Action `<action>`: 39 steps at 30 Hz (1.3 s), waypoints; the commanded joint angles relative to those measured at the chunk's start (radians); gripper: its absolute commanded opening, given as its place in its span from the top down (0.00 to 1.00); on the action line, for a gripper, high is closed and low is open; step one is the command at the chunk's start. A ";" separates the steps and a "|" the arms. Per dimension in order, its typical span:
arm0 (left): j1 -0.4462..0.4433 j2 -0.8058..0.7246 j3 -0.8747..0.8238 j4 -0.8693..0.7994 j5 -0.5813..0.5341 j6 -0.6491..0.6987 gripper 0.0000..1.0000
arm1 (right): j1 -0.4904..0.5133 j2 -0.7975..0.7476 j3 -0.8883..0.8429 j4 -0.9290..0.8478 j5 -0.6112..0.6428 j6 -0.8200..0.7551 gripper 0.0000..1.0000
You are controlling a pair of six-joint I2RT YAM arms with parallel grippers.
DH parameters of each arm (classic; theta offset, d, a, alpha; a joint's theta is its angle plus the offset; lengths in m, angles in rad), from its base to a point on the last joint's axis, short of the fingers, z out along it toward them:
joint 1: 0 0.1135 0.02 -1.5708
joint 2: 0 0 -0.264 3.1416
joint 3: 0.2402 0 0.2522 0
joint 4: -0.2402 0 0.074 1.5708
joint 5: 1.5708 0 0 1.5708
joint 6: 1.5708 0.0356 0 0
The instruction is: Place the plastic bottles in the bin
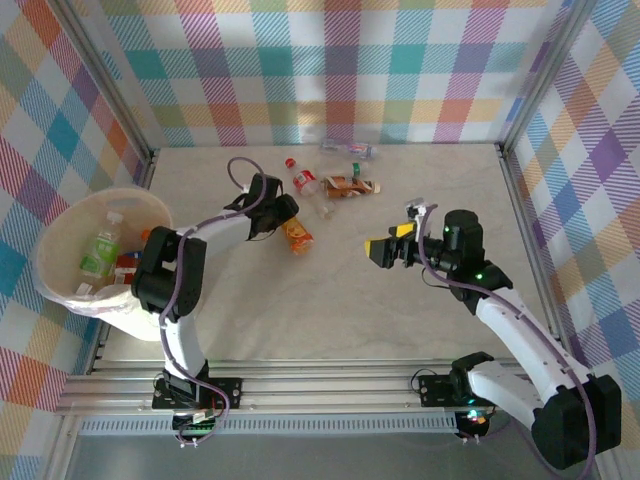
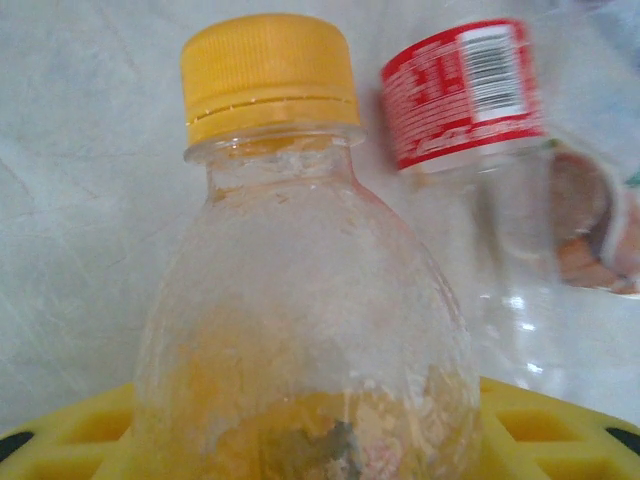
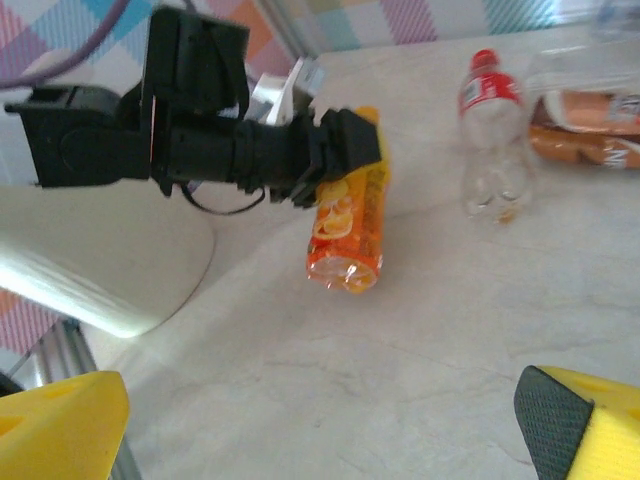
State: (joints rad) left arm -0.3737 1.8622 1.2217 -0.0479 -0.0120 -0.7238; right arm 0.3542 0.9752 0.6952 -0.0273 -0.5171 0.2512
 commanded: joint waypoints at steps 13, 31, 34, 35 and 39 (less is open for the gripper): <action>-0.079 -0.471 0.068 -0.135 -0.075 0.277 0.57 | 0.052 0.051 0.018 0.093 0.061 -0.013 0.00; -0.075 -0.734 0.438 -0.639 -0.534 0.572 0.59 | 0.052 0.118 0.026 0.142 0.117 0.001 0.00; -0.067 -0.739 0.489 -0.655 -0.681 0.629 0.59 | 0.052 0.118 0.027 0.141 0.118 -0.003 0.00; -0.061 -0.741 0.502 -0.659 -0.737 0.649 0.59 | 0.052 0.118 0.027 0.142 0.120 -0.004 0.00; 0.007 -0.743 0.526 -0.702 -0.916 0.692 0.59 | 0.052 0.115 0.026 0.140 0.121 -0.004 0.00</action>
State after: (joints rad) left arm -0.4122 1.1309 1.7172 -0.7017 -0.7258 -0.1013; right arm 0.4007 1.0916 0.6956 0.0753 -0.4007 0.2489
